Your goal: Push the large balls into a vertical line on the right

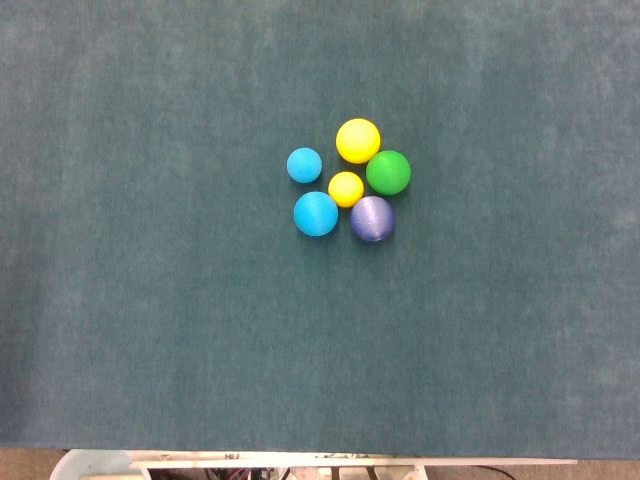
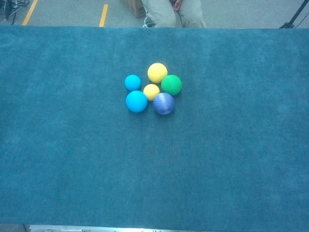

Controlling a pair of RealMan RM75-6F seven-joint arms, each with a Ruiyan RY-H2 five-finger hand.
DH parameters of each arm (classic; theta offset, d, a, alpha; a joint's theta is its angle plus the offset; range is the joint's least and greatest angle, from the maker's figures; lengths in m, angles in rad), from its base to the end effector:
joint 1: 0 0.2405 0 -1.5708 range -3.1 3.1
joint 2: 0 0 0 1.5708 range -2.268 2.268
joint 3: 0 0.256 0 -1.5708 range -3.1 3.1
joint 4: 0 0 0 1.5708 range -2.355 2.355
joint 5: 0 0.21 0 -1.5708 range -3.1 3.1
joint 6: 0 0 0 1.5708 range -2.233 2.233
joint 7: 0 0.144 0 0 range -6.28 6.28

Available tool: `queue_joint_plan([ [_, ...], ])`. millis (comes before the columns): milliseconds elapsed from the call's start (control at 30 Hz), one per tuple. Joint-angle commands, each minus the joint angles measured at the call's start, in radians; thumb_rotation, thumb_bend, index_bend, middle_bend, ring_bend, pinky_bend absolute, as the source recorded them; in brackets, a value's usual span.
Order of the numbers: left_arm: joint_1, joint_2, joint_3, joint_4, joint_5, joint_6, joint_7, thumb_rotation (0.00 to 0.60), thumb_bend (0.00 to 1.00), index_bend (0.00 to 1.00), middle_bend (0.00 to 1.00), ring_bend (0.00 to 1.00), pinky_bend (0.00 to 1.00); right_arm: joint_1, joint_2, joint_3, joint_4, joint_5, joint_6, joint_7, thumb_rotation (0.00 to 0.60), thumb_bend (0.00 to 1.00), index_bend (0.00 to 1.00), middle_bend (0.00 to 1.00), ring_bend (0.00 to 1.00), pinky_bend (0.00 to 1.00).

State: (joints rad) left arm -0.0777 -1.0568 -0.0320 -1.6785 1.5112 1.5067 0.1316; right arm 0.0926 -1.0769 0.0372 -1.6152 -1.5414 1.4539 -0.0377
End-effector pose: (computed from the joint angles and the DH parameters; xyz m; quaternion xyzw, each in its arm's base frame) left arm -0.3025 0.1744 0.1725 -0.6191 -0.3471 -0.3527 0.6098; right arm -0.3098 -0.1807 0.1642 0.6297 -0.3651 0.3633 0.5815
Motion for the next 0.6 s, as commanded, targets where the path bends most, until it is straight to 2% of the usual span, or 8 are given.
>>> queue_joint_plan([
  [33,-0.003,-0.002,-0.001,0.001,-0.004,-0.007,0.004,0.600,0.40,0.31,0.23,0.23,0.30,-0.001,0.002,0.001,-0.003,0.000,0.002,0.001,0.600,0.09,0.33,0.37,0.29,0.38],
  [367,-0.007,-0.003,-0.002,0.004,0.008,-0.004,-0.002,0.600,0.40,0.31,0.23,0.23,0.30,0.018,0.018,0.003,-0.020,-0.025,-0.008,0.009,0.600,0.09,0.33,0.37,0.29,0.38],
  [600,-0.003,0.005,0.005,0.002,0.010,-0.006,-0.003,0.600,0.40,0.31,0.23,0.23,0.31,0.125,0.049,0.028,-0.067,-0.103,-0.097,-0.006,0.600,0.09,0.33,0.37,0.29,0.39],
])
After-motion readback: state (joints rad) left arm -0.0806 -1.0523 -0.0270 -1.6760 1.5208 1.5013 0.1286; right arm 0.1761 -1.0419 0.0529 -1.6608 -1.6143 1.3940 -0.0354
